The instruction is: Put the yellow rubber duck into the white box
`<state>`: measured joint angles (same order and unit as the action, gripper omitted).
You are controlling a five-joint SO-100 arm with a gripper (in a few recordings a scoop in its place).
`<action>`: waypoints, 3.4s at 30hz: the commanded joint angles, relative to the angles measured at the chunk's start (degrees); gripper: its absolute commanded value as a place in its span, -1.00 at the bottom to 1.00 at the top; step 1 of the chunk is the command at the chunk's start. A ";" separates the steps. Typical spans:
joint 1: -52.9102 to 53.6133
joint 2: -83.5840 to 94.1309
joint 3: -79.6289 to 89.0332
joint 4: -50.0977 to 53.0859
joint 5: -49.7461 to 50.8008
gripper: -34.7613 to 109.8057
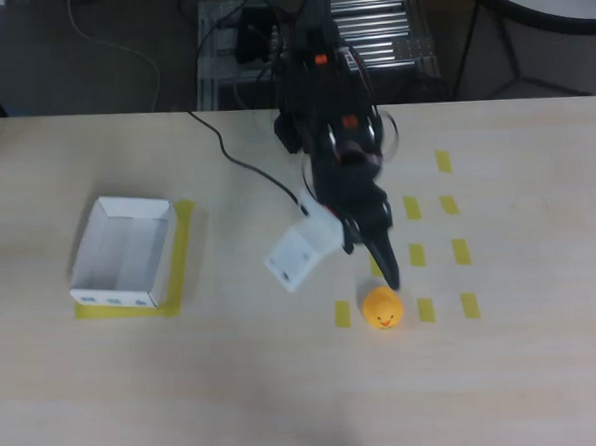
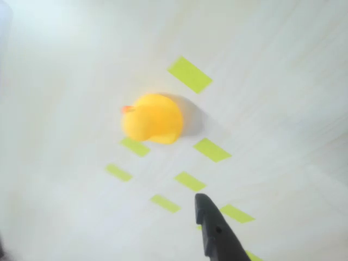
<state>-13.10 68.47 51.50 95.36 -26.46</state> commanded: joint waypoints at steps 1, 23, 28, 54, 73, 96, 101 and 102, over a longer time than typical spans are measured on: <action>-3.08 -7.21 -9.93 1.23 -1.67 0.21; -3.08 -31.20 -26.89 2.81 -3.52 0.10; -3.25 -34.37 -31.46 2.81 -1.32 -0.52; 64.95 35.51 5.27 -20.39 18.11 -0.52; 67.59 -0.18 17.23 -42.28 -3.69 -0.52; 66.18 2.46 27.51 -47.29 -17.31 0.00; 63.46 13.62 27.51 -43.95 -11.51 -0.09; 62.31 18.54 27.07 -42.28 -8.17 -0.17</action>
<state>52.47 68.64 79.28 49.83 -40.17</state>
